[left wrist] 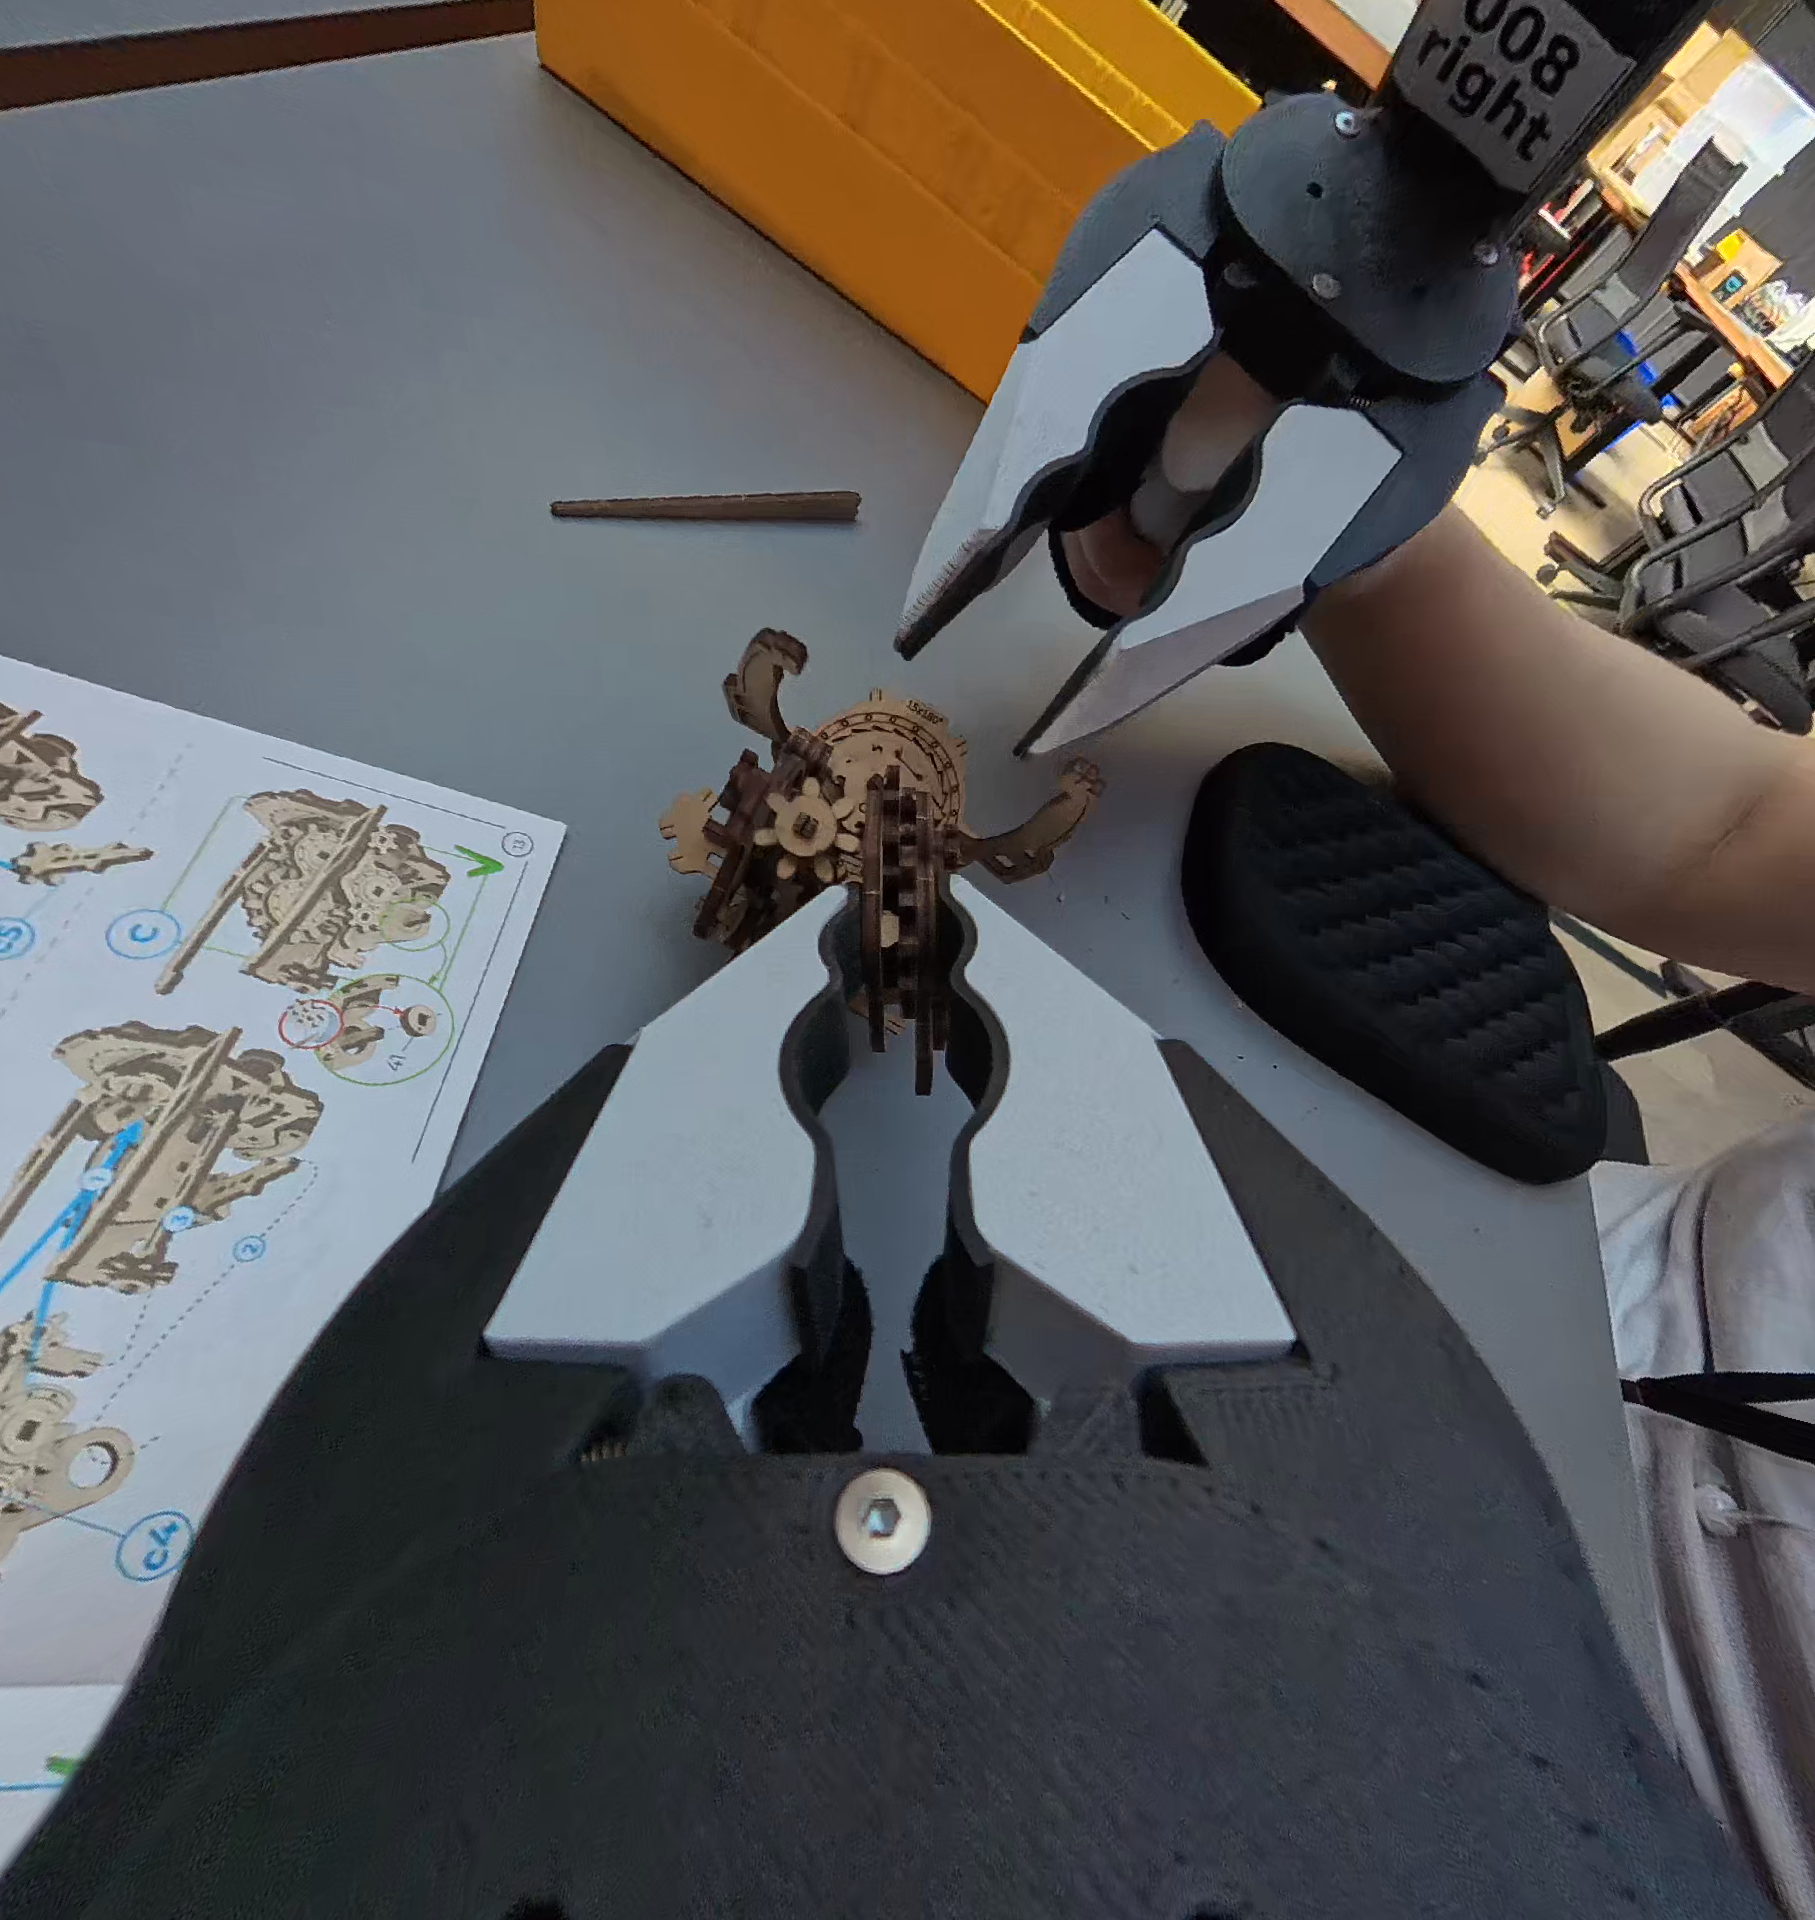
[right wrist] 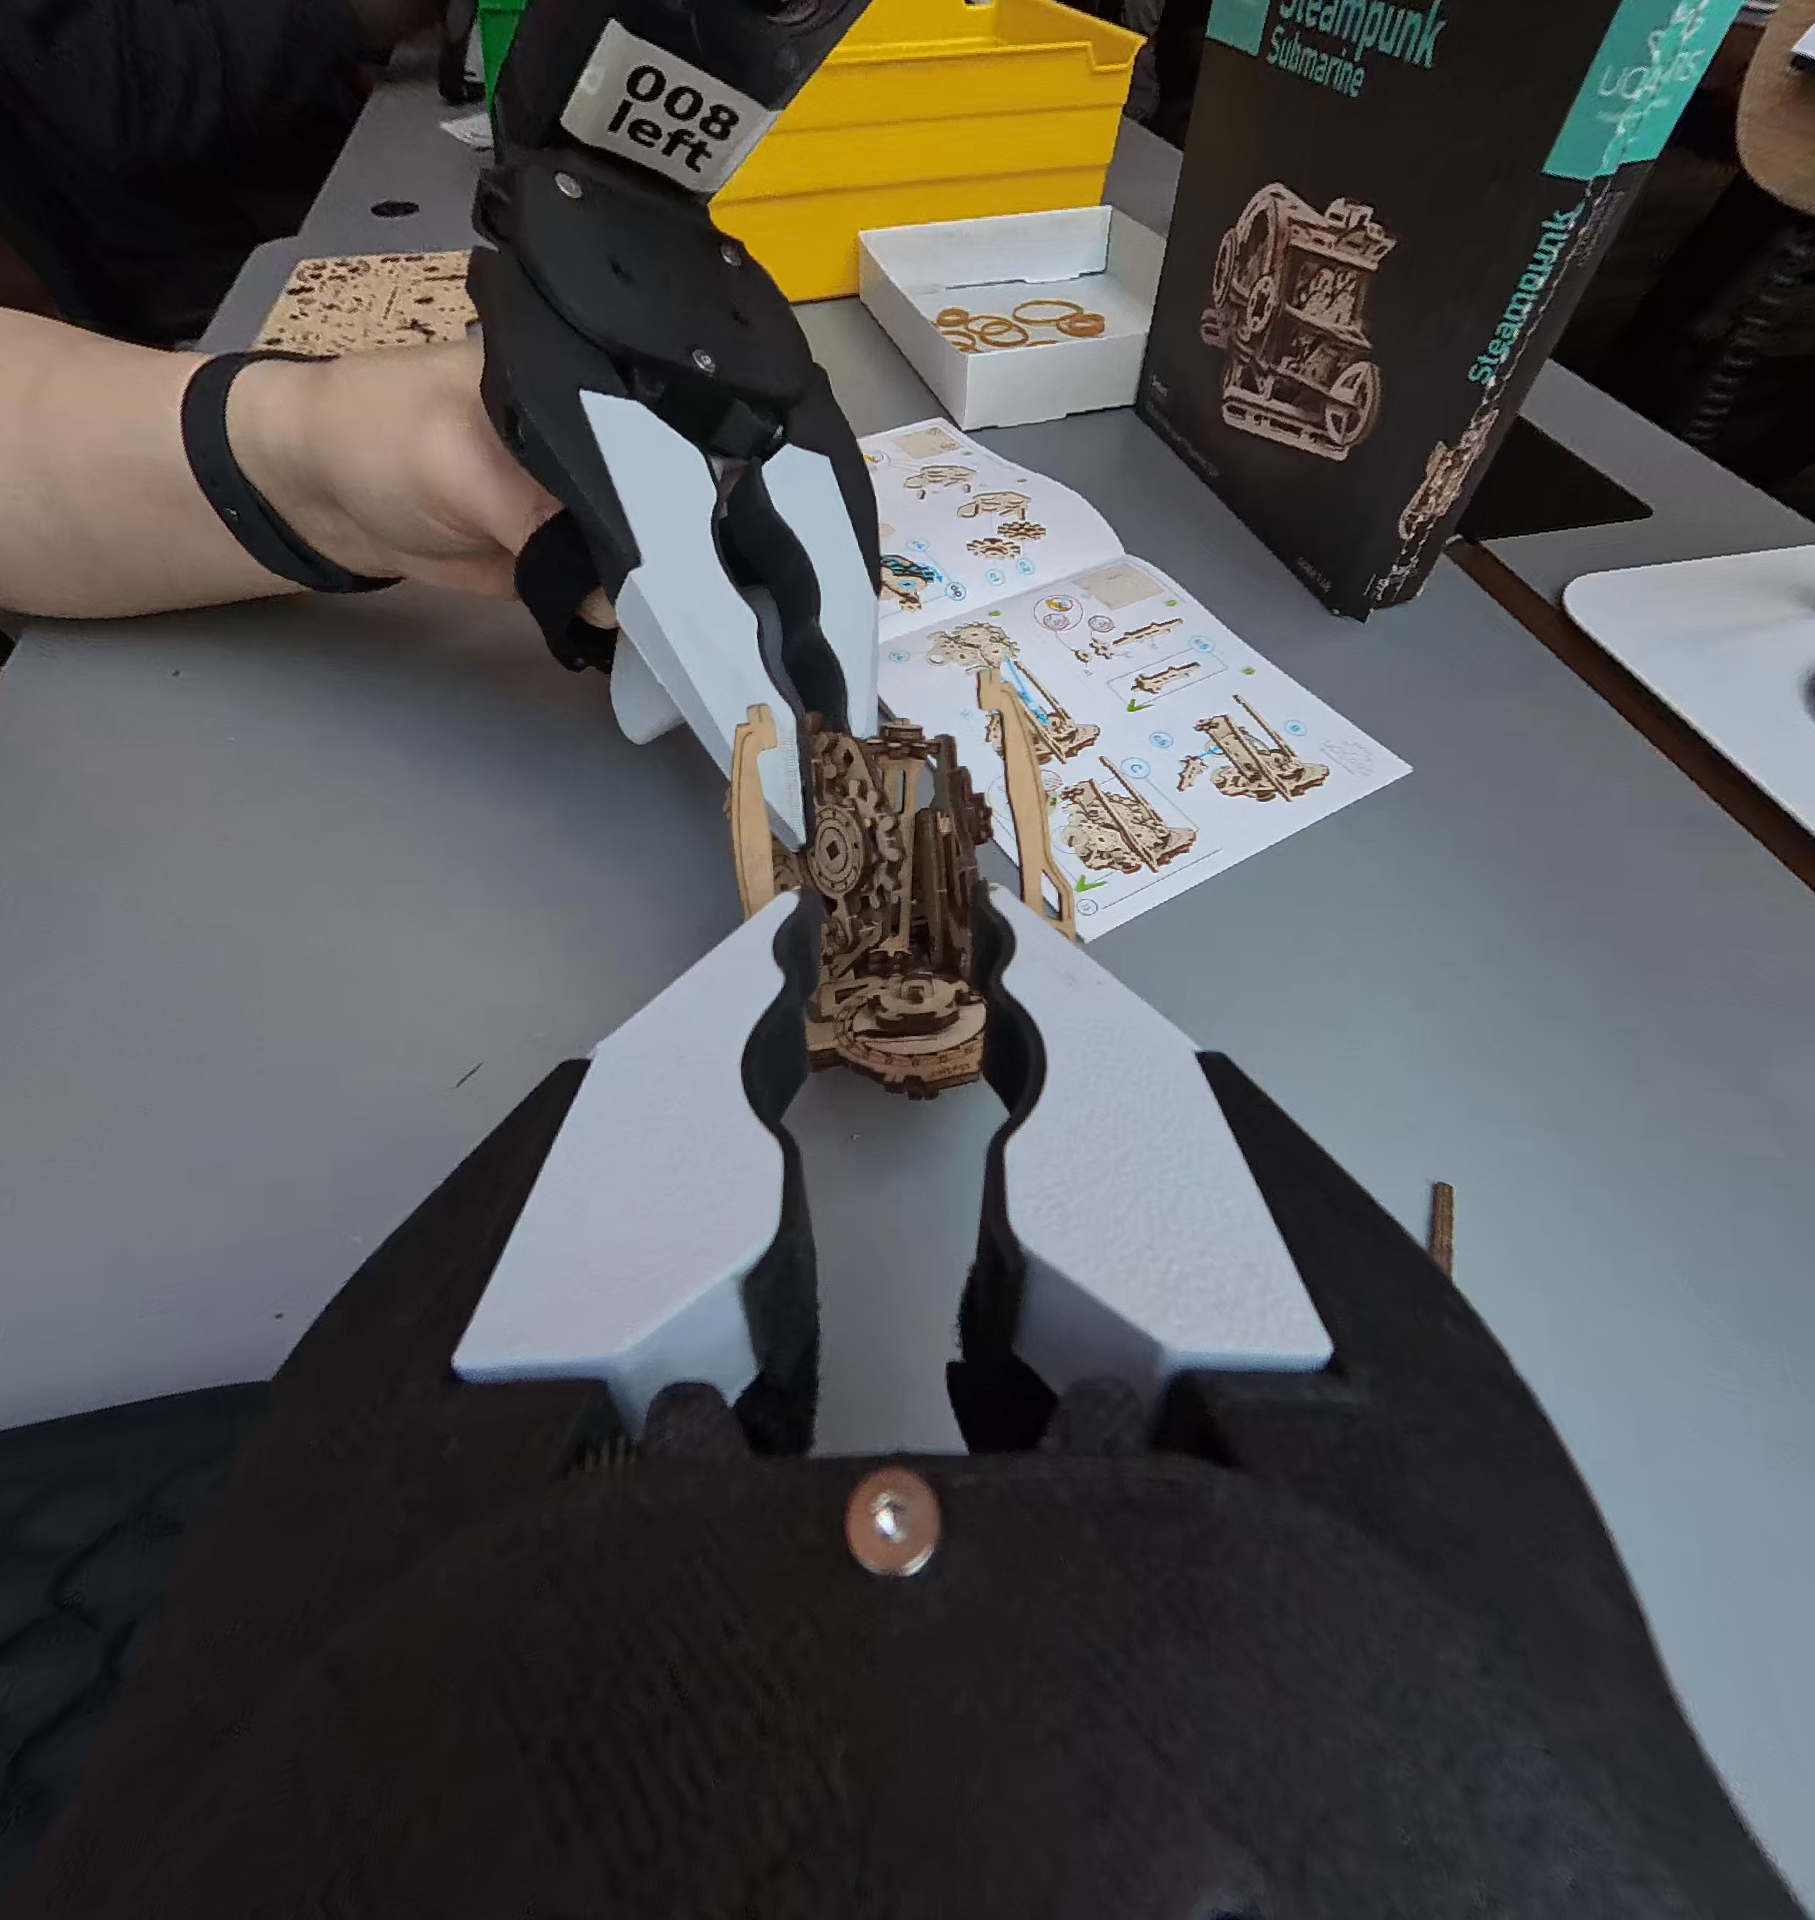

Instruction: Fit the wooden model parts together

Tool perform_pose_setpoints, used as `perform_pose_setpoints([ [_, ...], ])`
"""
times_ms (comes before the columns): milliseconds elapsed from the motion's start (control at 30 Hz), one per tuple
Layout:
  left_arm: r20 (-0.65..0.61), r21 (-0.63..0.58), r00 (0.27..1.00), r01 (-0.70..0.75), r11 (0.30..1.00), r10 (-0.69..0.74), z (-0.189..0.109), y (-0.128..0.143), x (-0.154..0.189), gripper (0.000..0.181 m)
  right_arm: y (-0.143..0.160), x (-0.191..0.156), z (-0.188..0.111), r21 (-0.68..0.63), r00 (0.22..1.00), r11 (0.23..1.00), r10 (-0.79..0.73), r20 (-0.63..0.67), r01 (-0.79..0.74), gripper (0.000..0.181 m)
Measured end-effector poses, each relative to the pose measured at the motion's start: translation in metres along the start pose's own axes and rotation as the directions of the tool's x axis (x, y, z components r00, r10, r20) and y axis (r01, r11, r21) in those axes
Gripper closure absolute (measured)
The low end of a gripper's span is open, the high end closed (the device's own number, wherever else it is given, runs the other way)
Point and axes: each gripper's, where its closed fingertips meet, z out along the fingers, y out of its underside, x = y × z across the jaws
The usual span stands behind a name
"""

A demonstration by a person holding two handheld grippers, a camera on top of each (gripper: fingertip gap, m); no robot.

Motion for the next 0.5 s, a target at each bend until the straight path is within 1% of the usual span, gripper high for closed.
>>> perform_pose_setpoints([
  [133,0.011,-0.101,0.990,-0.136,0.986,0.138,0.003,0.003,0.006,0.171,0.002,0.001,-0.005,0.041,0.998,0.998,0.045,0.040,-0.046,0.156],
  [267,0.005,-0.228,0.960,-0.272,0.935,0.280,0.004,0.007,0.012,0.171,0.005,-0.006,-0.005,0.043,0.997,0.999,0.018,0.077,-0.021,0.156],
  [333,-0.006,-0.281,0.940,-0.330,0.901,0.342,0.005,0.008,0.014,0.171,0.003,-0.014,-0.003,0.039,0.994,0.999,-0.027,0.103,0.023,0.159],
  [400,-0.022,-0.328,0.923,-0.369,0.870,0.384,0.005,0.008,0.015,0.171,0.003,-0.023,-0.002,0.018,0.988,0.994,-0.109,0.111,0.108,0.168],
  [500,-0.061,-0.383,0.891,-0.438,0.814,0.450,0.007,0.009,0.016,0.171,0.008,-0.019,0.001,-0.054,0.978,0.977,-0.204,0.037,0.206,0.170],
])
